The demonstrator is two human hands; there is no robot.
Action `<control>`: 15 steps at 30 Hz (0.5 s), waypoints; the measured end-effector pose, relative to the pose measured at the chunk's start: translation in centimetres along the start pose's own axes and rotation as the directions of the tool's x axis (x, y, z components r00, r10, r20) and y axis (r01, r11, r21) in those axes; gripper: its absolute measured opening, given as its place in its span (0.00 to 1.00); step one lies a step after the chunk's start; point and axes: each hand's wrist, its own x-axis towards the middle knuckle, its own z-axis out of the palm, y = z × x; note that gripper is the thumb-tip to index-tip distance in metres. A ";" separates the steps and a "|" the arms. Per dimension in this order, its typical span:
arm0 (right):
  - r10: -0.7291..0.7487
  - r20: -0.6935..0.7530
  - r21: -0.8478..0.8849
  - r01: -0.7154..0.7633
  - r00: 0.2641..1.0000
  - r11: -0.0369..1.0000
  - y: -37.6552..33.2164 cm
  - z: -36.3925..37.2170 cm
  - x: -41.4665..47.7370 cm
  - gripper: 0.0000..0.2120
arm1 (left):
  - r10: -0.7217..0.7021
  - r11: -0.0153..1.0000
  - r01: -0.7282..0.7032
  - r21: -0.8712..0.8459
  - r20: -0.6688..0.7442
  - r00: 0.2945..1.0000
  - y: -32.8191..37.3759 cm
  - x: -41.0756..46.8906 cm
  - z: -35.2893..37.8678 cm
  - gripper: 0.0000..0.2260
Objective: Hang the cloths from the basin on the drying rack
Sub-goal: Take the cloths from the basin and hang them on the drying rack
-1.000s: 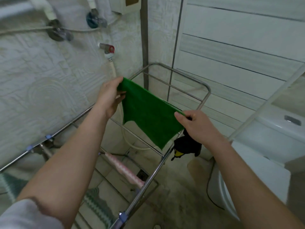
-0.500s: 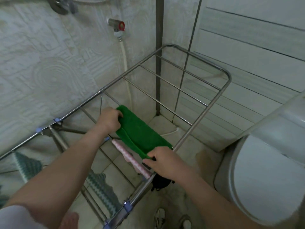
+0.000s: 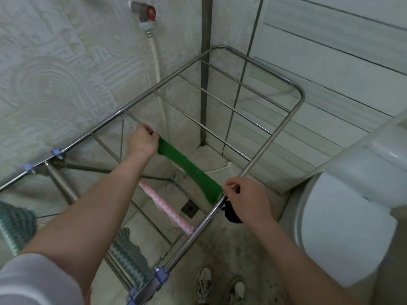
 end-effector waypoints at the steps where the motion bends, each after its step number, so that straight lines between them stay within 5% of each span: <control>1: -0.011 0.002 -0.010 0.011 1.000 1.000 0.0 0.0 0.1 0.08 | -0.033 0.999 0.033 -0.043 -0.014 0.999 0.0 0.1 -0.1 0.10; 8: -0.041 0.037 -0.170 0.047 0.998 0.984 -0.4 0.9 0.7 0.11 | -0.078 0.986 0.074 -0.146 -0.018 0.997 -0.6 1.0 -0.4 0.02; 15: -0.138 0.205 -0.279 0.193 0.969 0.941 -0.5 0.3 0.5 0.11 | 0.027 0.996 -0.032 -0.084 -0.053 0.998 -0.8 0.7 -0.2 0.08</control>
